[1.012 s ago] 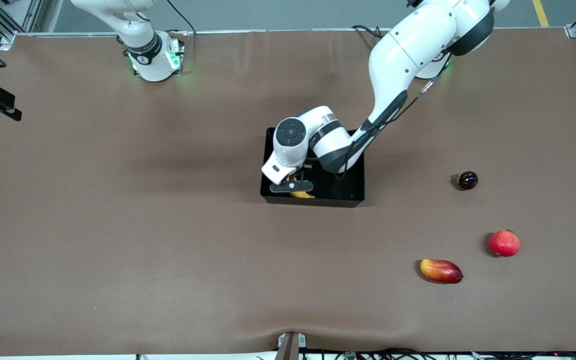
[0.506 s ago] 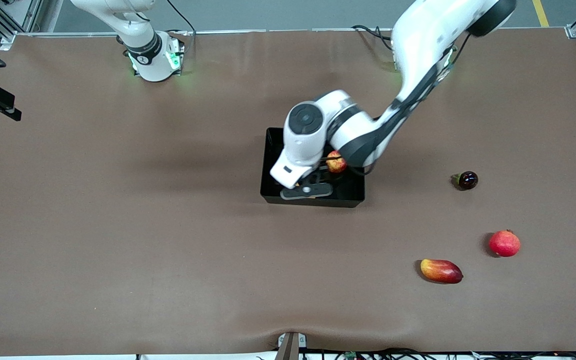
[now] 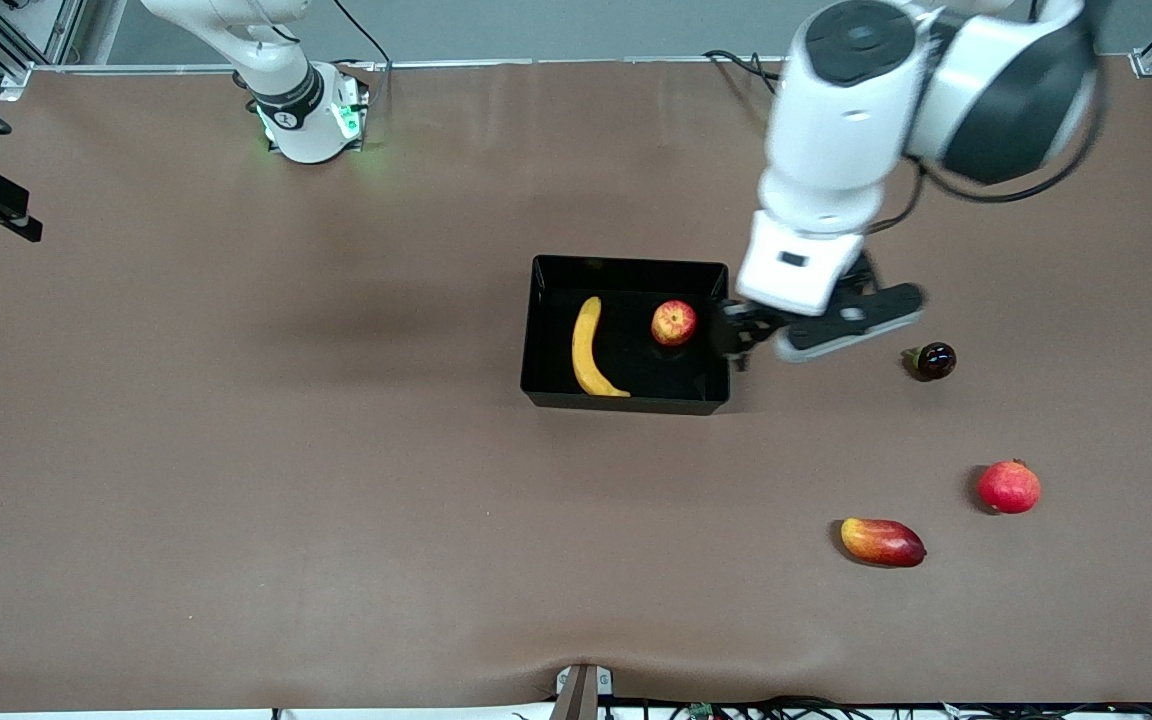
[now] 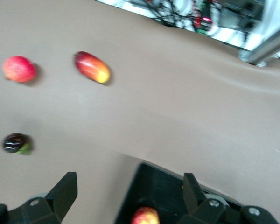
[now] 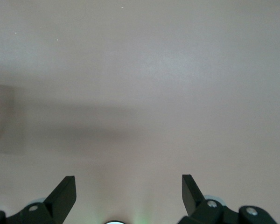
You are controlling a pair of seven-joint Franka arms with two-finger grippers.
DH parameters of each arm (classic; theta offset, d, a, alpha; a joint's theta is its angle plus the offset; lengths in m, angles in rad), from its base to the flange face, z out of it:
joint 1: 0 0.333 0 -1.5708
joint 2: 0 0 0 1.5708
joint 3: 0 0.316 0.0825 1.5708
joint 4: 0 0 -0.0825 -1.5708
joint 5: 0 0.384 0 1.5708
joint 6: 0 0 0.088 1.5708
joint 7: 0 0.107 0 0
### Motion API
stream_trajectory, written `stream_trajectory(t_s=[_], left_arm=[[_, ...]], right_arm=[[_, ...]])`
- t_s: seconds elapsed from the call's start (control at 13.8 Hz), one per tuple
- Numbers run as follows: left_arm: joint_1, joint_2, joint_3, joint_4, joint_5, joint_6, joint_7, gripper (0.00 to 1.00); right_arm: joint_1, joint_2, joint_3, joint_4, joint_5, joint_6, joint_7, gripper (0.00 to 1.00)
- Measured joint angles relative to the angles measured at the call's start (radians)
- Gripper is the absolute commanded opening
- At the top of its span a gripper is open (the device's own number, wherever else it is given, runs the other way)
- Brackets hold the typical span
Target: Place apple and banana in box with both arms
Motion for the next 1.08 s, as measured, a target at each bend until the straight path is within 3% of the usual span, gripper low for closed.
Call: stream_trajectory(t_s=[0.43, 0.8, 1.08], left_arm=[[0.117, -0.078, 0.022, -0.006, -0.065, -0.051, 0.136, 1.00], [0.135, -0.195, 0.201, -0.061, -0.203, -0.122, 0.409, 1.00], [0.138, -0.319, 0.309, -0.175, -0.269, -0.149, 0.637, 1.00]], right_arm=[[0.000, 0.000, -0.001, 0.000, 0.000, 0.000, 0.000, 1.00], [0.000, 0.000, 0.000, 0.001, 0.000, 0.000, 0.000, 1.00], [0.000, 0.001, 0.000, 0.002, 0.000, 0.000, 0.000, 1.00]])
